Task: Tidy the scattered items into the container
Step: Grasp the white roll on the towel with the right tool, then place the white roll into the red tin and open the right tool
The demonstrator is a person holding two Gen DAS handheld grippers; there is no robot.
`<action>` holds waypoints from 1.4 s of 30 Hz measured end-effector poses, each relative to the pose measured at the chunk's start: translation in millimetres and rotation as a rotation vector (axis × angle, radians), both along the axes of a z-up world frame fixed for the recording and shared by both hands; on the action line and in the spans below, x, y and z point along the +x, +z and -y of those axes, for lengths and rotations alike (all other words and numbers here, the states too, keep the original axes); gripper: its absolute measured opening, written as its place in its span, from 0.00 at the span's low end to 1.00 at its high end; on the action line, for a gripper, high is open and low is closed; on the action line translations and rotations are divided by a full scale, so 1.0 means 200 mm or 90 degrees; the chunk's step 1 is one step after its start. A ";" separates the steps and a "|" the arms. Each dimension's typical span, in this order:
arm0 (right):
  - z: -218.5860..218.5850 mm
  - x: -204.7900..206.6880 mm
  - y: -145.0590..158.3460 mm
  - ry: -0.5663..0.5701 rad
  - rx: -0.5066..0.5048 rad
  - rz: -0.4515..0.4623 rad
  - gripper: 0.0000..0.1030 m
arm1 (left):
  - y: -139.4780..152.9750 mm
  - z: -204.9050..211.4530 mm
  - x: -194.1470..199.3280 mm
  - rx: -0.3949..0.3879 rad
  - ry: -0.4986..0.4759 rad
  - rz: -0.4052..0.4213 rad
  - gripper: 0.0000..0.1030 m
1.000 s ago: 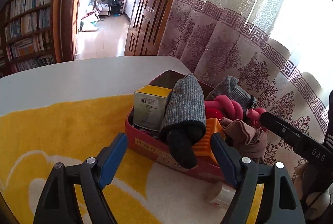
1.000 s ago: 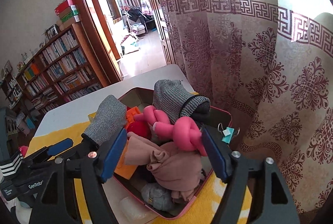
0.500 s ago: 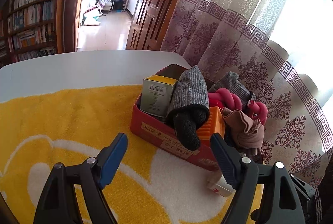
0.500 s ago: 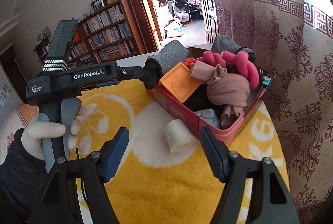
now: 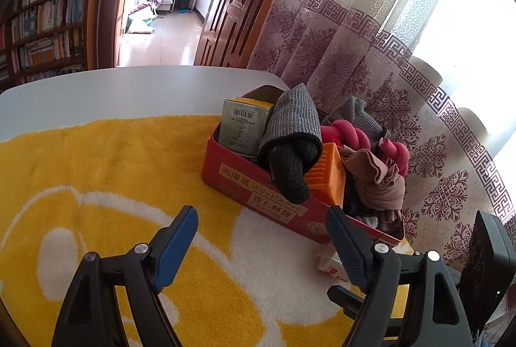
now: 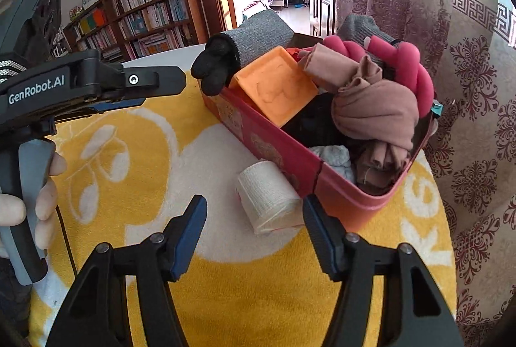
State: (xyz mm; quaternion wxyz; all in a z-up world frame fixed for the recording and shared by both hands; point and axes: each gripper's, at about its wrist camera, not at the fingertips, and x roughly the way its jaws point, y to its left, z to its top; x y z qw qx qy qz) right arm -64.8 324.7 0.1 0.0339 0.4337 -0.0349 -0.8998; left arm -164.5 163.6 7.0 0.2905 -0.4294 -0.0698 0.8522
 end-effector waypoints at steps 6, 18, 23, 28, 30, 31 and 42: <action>0.03 -0.06 -0.05 -0.007 0.027 0.023 0.52 | -0.02 0.03 -0.01 0.011 0.006 0.009 0.81; 0.02 0.05 0.17 -0.005 -0.035 -0.050 0.40 | -0.05 0.07 -0.03 0.022 0.015 0.020 0.81; -0.02 0.03 0.37 -0.042 -0.039 -0.116 0.40 | -0.04 0.06 -0.02 0.003 0.019 0.004 0.81; -0.15 -0.11 0.47 -0.116 -0.024 -0.141 0.40 | -0.04 0.05 0.00 -0.017 0.016 -0.014 0.81; -0.18 -0.19 0.48 -0.140 -0.011 -0.139 0.40 | -0.04 0.04 0.01 -0.022 0.011 -0.017 0.81; -0.20 -0.22 0.48 -0.146 -0.004 -0.133 0.40 | -0.04 0.03 0.01 -0.025 0.009 -0.018 0.81; -0.28 -0.29 0.38 -0.188 0.011 -0.115 0.76 | -0.04 -0.02 0.04 -0.051 -0.008 -0.047 0.81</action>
